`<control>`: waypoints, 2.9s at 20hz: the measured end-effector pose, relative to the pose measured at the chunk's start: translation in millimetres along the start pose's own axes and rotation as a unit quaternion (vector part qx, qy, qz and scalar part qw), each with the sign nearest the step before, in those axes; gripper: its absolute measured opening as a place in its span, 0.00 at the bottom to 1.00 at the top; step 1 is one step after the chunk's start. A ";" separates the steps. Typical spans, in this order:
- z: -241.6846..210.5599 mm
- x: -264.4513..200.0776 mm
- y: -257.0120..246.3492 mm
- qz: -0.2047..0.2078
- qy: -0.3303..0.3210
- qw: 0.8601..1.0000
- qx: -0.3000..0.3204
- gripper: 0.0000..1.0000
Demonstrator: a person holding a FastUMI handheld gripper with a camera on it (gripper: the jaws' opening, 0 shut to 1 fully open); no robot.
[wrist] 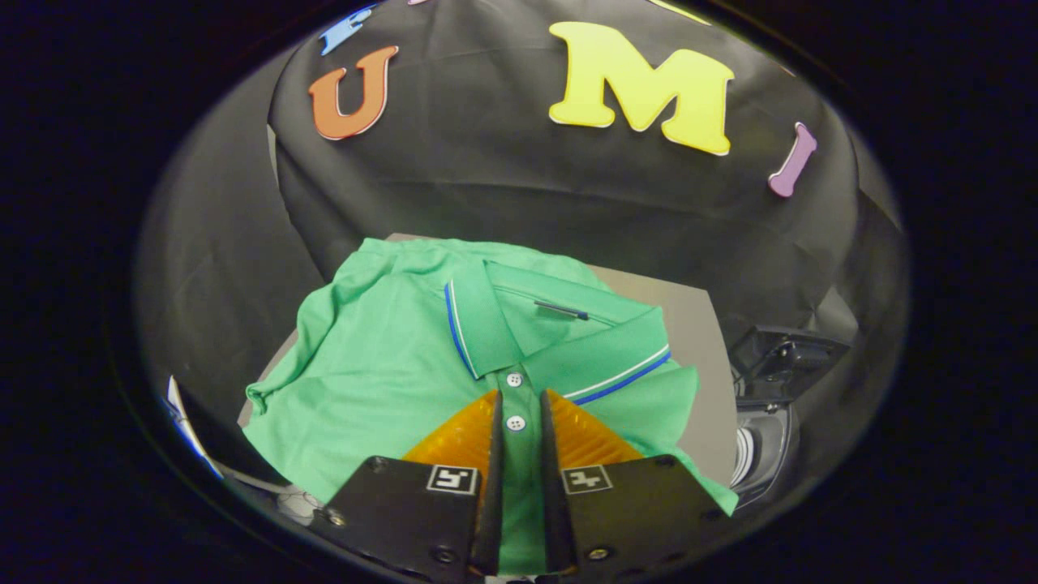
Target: Put the clothes into the washing machine and then close the washing machine lid.
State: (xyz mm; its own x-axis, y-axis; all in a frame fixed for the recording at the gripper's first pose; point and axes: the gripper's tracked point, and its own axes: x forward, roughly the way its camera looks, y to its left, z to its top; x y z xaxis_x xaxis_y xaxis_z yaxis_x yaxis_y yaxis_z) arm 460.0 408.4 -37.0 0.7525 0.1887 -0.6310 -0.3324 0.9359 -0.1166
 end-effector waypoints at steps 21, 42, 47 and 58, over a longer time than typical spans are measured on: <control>2.3 -216.7 -99.3 0.112 -0.206 0.968 0.089 0.07; 4.9 -222.1 -366.6 0.044 -0.238 0.967 0.085 0.07; -44.2 -149.8 -378.8 0.046 -0.169 0.980 0.098 0.07; -136.8 -14.9 -400.6 0.021 -0.036 0.992 0.117 0.07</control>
State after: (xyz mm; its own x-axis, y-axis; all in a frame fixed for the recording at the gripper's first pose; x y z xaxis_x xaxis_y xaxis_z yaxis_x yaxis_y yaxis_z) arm 504.3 -10.0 -85.8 0.7827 0.2413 -0.5737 -0.2292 0.9687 0.0948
